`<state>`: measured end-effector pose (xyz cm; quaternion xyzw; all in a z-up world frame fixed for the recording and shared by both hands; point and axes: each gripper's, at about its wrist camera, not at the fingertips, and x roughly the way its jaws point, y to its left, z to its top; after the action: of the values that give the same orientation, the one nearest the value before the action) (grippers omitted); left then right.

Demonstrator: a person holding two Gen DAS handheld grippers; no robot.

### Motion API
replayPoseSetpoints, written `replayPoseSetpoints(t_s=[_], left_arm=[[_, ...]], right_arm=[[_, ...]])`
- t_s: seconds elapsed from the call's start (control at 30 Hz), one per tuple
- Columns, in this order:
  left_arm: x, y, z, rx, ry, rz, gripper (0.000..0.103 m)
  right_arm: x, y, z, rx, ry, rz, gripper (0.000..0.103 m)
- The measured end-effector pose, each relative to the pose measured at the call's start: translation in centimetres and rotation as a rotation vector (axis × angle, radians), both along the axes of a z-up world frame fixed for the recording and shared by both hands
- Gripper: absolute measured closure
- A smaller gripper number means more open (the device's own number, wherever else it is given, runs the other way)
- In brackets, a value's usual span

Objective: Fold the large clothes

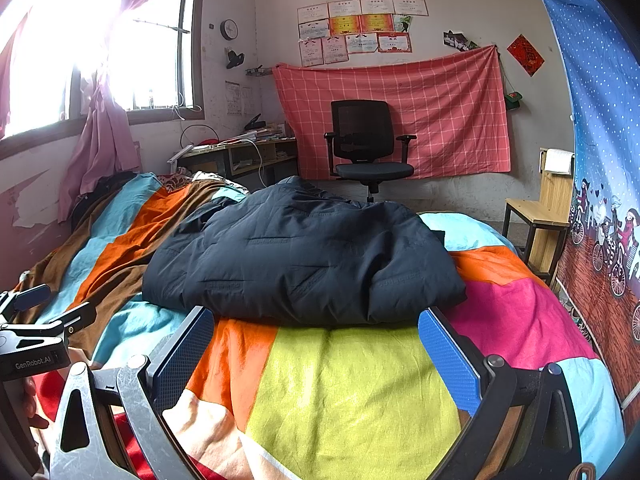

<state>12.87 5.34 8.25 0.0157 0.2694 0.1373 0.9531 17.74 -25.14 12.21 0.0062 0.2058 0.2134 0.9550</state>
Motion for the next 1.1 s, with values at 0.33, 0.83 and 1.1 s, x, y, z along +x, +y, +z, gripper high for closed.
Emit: replayPoseSetpoints(t_s=[0.33,0.83,1.1], left_arm=[[-0.1,-0.7,-0.2,0.001,0.001,0.012,0.002],[-0.7,-2.7,0.1,0.053,-0.045,0.028,0.002],[-0.7,-2.7,0.1,0.051,-0.048,0.028,0.002]], right_arm=[[0.0,0.0,0.0,0.001,0.001,0.0,0.0],[0.0,-0.1,0.1,0.001,0.002,0.0,0.0],[0.0,0.0,0.1,0.001,0.002,0.0,0.0]])
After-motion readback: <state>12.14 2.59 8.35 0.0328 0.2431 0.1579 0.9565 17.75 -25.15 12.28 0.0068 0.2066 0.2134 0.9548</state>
